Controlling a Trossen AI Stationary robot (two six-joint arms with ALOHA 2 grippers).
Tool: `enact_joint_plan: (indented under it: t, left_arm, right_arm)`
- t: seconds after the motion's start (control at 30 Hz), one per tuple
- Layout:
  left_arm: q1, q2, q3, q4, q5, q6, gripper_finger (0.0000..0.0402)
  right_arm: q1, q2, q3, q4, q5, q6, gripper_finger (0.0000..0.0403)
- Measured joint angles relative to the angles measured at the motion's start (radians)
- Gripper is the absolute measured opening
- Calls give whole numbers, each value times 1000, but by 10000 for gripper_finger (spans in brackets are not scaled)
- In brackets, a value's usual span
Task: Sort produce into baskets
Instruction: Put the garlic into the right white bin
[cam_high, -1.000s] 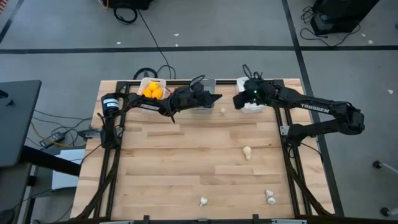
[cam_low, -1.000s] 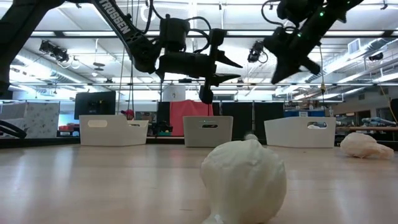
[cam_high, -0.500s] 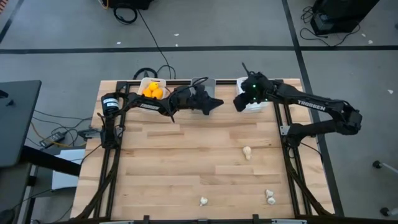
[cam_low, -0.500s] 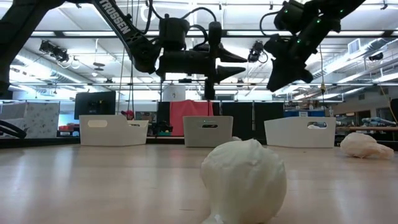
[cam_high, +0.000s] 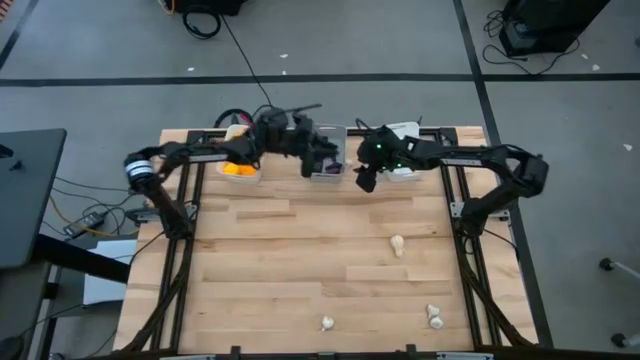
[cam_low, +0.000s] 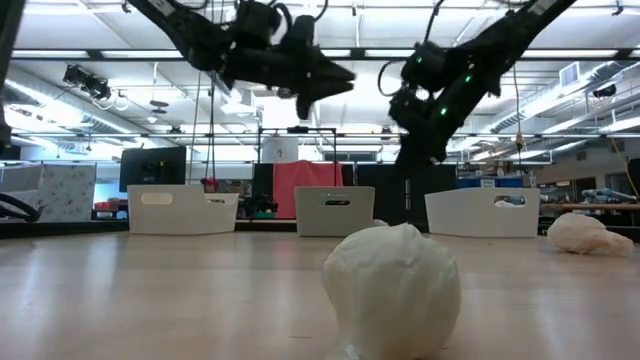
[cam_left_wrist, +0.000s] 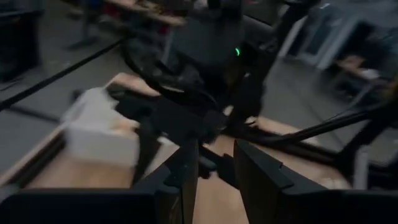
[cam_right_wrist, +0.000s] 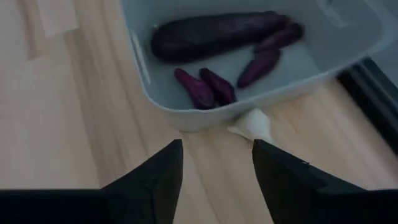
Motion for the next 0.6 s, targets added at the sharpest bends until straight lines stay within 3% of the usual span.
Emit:
enact_joint_plan:
  t: [0.23, 0.6]
  left_arm:
    - [79, -93, 0, -256, -46, 42, 108]
    - [104, -93, 0, -389, -135, 42, 108]
  right_arm:
    - [-38, 178, 45, 34, -24, -102, 208]
    - [-117, 390, 307, -159, -96, -207, 208]
